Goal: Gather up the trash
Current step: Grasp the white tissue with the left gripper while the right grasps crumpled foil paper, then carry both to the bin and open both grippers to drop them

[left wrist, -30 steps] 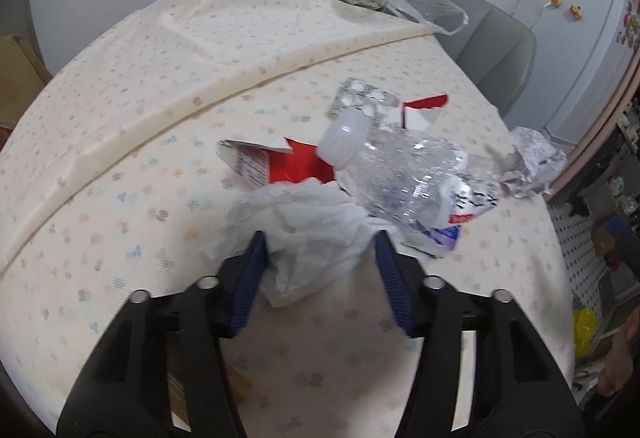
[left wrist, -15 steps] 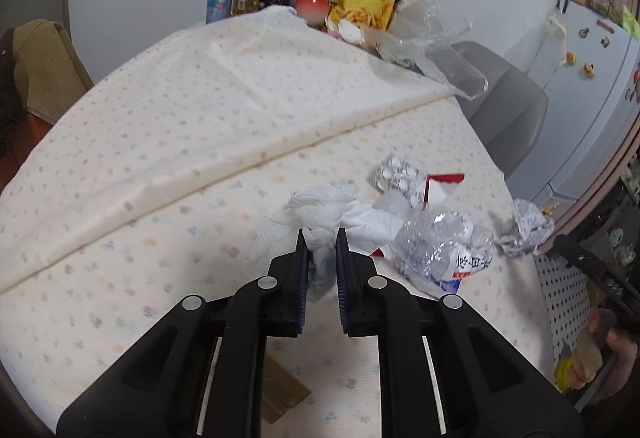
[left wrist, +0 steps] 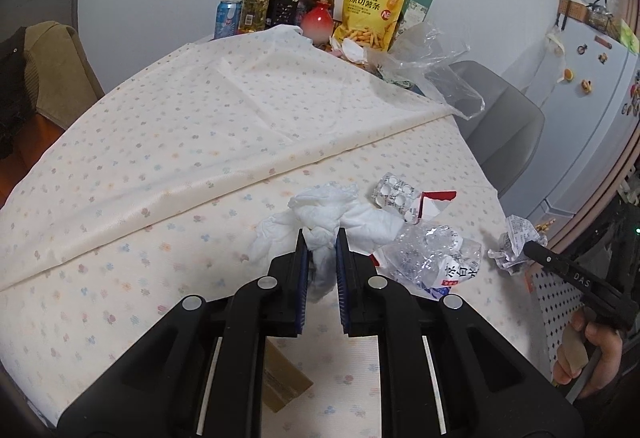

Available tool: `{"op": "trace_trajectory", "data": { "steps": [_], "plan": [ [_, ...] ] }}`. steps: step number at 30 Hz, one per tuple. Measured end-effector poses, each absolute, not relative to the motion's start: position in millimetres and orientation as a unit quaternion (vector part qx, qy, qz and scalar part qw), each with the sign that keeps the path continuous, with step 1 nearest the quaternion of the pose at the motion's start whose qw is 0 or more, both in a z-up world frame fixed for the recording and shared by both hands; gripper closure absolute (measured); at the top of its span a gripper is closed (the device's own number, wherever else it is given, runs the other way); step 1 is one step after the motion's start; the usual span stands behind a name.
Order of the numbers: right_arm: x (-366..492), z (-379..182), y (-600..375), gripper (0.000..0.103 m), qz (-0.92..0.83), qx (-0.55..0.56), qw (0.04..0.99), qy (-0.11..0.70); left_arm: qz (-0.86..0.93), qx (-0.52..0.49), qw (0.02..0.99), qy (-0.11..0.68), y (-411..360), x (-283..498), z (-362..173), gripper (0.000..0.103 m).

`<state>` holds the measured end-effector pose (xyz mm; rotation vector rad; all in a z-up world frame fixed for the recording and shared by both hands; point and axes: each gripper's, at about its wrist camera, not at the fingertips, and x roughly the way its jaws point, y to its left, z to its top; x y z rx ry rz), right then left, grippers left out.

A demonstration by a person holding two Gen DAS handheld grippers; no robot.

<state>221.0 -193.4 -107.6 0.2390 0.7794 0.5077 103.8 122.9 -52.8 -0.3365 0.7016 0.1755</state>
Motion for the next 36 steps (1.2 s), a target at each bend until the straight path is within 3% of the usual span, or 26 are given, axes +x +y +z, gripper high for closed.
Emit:
{"op": "trace_trajectory", "data": {
  "steps": [19, 36],
  "plan": [
    [148, -70, -269, 0.087, 0.233, 0.141, 0.907, 0.32, 0.013, -0.126, 0.937, 0.326, 38, 114, -30, 0.09],
    [140, -107, -366, 0.087, 0.142, 0.192, 0.913, 0.331, -0.079, -0.08, 0.929, 0.351, -71, 165, -30, 0.09]
  ]
}}
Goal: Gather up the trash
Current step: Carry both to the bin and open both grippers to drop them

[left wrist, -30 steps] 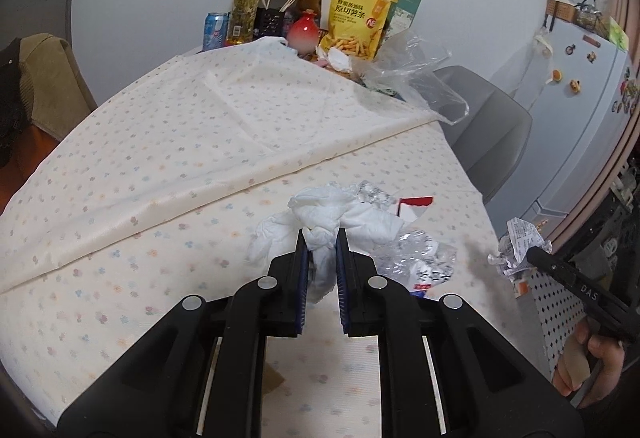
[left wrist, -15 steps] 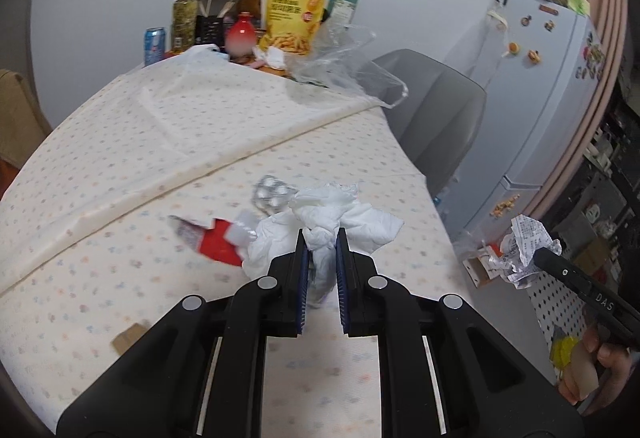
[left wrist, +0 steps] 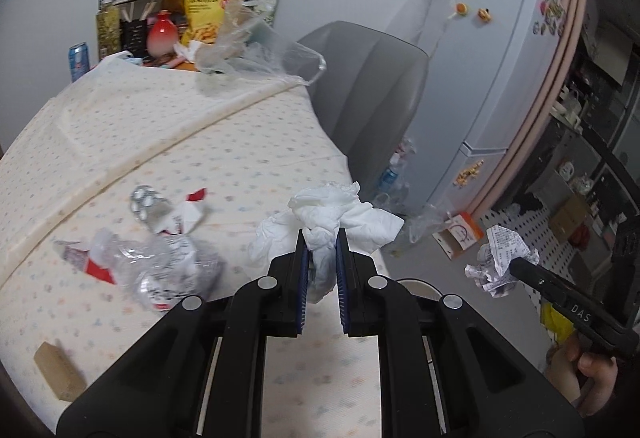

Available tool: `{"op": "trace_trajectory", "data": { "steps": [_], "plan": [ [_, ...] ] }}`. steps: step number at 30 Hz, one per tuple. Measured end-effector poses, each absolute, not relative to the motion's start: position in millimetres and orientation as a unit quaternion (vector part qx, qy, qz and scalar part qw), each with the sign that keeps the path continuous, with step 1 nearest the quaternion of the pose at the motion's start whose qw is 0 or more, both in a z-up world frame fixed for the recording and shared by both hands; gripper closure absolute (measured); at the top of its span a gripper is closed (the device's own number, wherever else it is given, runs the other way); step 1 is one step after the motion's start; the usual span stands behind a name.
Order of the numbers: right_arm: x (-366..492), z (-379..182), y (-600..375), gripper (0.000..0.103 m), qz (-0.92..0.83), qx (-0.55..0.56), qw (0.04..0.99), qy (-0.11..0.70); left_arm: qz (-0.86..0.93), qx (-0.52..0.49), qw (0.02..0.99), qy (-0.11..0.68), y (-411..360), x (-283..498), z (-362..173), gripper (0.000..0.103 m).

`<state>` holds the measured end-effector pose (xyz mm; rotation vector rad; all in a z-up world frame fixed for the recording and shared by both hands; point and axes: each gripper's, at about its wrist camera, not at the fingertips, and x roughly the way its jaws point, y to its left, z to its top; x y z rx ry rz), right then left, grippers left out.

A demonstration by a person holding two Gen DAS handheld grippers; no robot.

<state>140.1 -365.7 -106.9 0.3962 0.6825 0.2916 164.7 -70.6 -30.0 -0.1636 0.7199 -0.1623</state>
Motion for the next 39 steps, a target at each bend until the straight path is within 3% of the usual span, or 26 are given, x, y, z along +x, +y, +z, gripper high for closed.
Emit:
{"op": "trace_trajectory", "data": {
  "steps": [23, 26, 27, 28, 39],
  "plan": [
    [173, -189, -449, 0.086, 0.055, 0.244, 0.896, 0.367, -0.151, -0.02, 0.898, 0.412, -189, 218, -64, 0.09],
    [185, -208, -462, 0.074, 0.04, 0.243, 0.888, 0.389, -0.157, -0.009, 0.895, 0.418, -205, 225, -68, 0.09],
    [185, -211, -467, 0.052, 0.039, 0.25, 0.886, 0.39, -0.16, -0.004, 0.893, 0.42, -212, 225, -70, 0.09],
    [183, -213, -470, 0.044, 0.036, 0.255, 0.886, 0.386, -0.163, 0.001, 0.892, 0.423, -218, 227, -71, 0.09],
    [129, -207, -524, 0.044, 0.003, 0.293, 0.883, 0.366, -0.196, 0.045, 0.869, 0.451, -291, 239, -95, 0.09]
  ]
}}
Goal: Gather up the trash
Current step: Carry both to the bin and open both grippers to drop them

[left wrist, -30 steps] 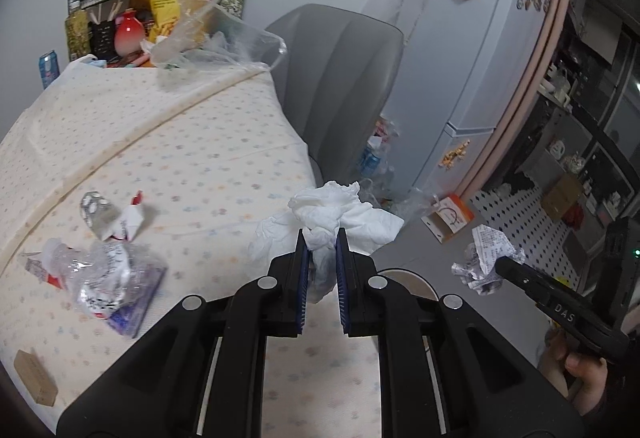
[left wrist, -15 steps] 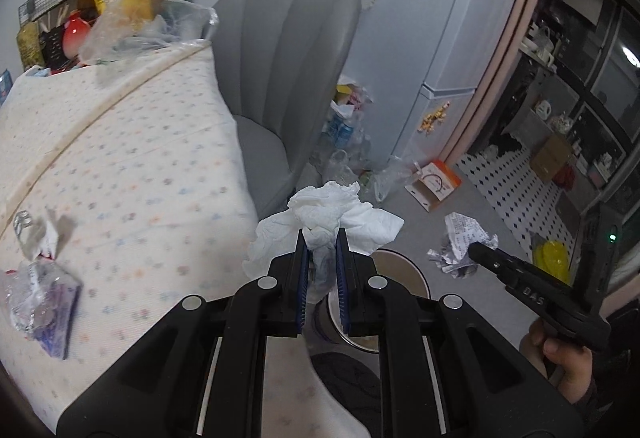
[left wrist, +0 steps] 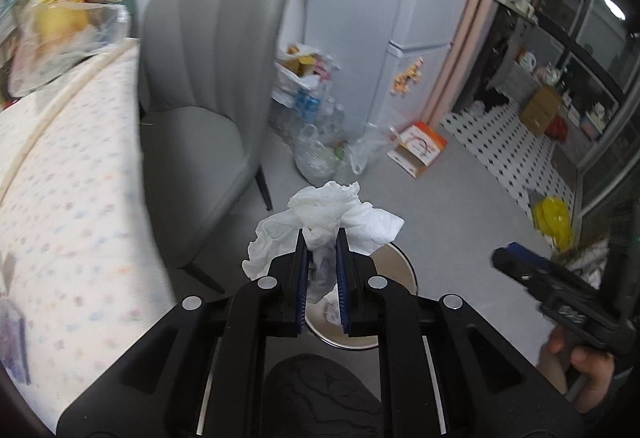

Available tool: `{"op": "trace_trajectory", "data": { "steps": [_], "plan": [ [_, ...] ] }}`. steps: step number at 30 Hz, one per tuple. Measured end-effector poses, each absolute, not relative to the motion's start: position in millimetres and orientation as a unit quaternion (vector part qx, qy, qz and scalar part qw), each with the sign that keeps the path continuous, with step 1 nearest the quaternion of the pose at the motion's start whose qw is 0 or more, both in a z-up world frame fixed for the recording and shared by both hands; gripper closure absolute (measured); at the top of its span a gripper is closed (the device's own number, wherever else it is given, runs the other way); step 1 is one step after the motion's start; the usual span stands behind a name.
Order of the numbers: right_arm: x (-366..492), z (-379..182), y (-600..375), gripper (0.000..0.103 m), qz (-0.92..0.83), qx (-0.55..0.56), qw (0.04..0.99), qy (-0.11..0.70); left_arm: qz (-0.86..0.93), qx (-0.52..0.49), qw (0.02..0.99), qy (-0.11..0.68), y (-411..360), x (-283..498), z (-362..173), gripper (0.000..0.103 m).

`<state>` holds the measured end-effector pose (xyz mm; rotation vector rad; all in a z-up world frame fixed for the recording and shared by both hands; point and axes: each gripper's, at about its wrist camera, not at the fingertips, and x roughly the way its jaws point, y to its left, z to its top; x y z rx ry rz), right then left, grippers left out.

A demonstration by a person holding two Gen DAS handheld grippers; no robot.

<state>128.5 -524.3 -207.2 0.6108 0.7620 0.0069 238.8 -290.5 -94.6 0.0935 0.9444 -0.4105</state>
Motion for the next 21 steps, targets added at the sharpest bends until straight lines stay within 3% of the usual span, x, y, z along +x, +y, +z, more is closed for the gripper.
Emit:
{"op": "trace_trajectory", "data": {
  "steps": [6, 7, 8, 10, 21],
  "plan": [
    [100, -191, -554, 0.044, -0.019, 0.298, 0.889, 0.347, -0.226, 0.065, 0.853, 0.466, -343, 239, -106, 0.089],
    [97, -191, -559, 0.044, -0.023, 0.3, 0.889, 0.345, -0.237, 0.067, 0.847, 0.472, -351, 239, -109, 0.081],
    [94, -191, -562, 0.044, -0.027, 0.303, 0.889, 0.343, -0.245, 0.071, 0.841, 0.477, -357, 239, -110, 0.057],
    [89, -191, -570, 0.044, -0.033, 0.309, 0.887, 0.341, -0.244, 0.08, 0.848, 0.464, -364, 236, -107, 0.025],
    [88, -190, -558, 0.042, -0.019, 0.309, 0.889, 0.337, -0.223, 0.07, 0.871, 0.431, -338, 223, -81, 0.006]
  ]
}}
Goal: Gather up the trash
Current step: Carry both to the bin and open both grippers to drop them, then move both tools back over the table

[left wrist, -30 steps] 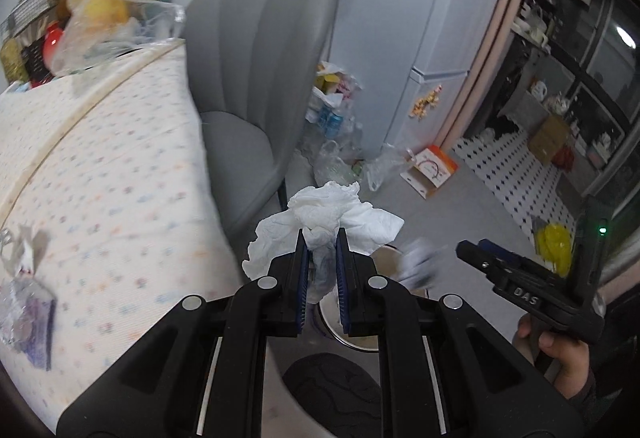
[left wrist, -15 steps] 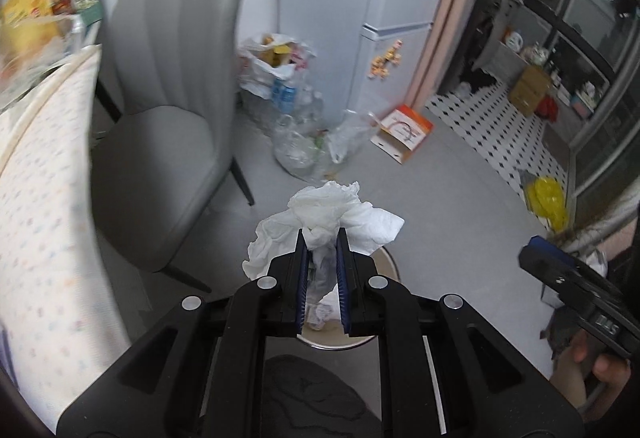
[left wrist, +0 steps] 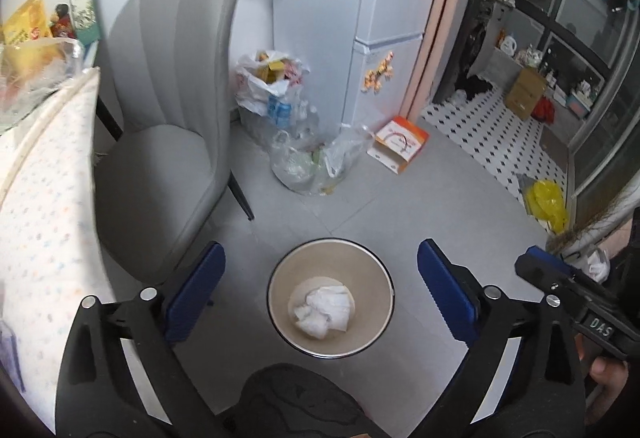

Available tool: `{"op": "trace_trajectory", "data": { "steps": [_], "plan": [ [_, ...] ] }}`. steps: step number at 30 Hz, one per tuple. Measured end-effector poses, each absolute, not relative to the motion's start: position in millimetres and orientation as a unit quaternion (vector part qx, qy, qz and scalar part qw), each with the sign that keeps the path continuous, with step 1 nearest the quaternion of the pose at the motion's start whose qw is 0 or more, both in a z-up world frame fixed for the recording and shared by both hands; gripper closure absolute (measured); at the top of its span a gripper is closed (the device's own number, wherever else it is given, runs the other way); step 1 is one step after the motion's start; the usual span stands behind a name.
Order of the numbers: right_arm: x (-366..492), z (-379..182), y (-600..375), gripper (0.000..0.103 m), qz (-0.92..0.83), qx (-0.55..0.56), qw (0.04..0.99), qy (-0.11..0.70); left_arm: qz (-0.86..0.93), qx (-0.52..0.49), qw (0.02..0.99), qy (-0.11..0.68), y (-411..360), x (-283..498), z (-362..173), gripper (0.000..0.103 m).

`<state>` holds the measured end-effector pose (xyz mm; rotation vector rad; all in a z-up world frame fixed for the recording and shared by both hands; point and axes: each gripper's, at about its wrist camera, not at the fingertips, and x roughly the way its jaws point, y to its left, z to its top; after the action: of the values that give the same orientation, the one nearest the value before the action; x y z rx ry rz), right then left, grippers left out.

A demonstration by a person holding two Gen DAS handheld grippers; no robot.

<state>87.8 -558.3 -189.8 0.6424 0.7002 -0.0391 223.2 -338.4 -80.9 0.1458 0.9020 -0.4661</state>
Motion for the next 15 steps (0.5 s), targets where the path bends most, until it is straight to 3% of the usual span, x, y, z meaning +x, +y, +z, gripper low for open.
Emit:
{"op": "trace_trajectory", "data": {
  "steps": [2, 6, 10, 13, 15],
  "plan": [
    [90, -189, -551, 0.036, -0.013, 0.298, 0.894, 0.333, -0.223, 0.068, 0.876, 0.422, -330, 222, -76, 0.006],
    [104, -186, -542, 0.036, -0.005, 0.308, 0.884, 0.352, -0.217, 0.04, 0.88, 0.421, -313, 229, -66, 0.006],
    [107, -148, -522, 0.035, 0.005, 0.281, 0.906, 0.318, -0.205, 0.029, 0.893, 0.4, -283, 221, -50, 0.006],
    [103, -131, -505, 0.027, 0.006, 0.275, 0.914, 0.297, -0.188, 0.003, 0.902, 0.389, -253, 219, -39, 0.006],
    [104, -128, -494, 0.026, 0.014, 0.273, 0.914, 0.299, -0.179, -0.011, 0.906, 0.383, -235, 215, -33, 0.006]
  ]
}}
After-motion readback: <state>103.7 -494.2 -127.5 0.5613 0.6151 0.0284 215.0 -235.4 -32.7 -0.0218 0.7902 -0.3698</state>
